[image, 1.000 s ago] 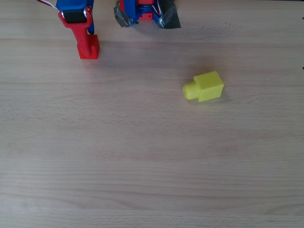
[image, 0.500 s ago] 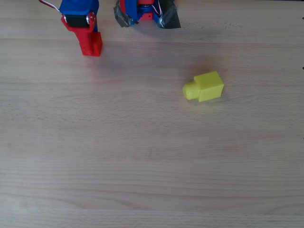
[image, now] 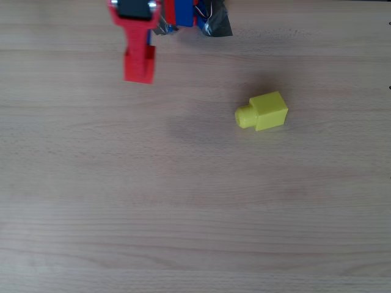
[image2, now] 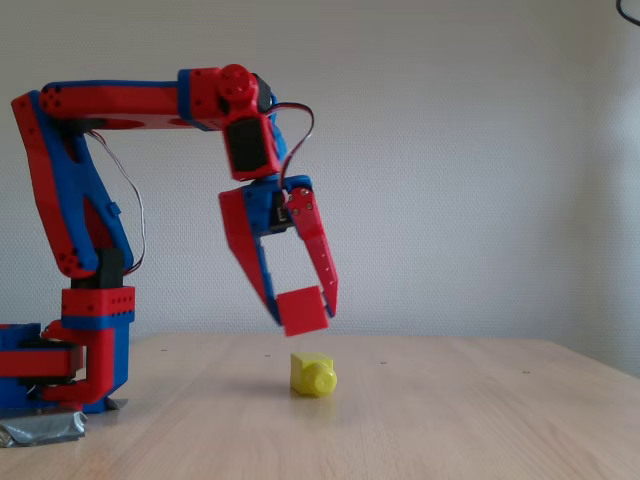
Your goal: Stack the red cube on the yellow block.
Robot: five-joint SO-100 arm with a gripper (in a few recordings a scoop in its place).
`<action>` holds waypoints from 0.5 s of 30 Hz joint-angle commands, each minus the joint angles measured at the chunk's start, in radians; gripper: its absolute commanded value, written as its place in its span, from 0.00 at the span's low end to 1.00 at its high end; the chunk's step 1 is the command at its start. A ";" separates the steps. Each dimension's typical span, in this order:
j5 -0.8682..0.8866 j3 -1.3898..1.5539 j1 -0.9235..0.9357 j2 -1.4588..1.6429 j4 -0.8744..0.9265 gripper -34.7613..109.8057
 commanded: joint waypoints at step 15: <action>0.183 -0.095 -0.453 -0.046 -0.074 0.30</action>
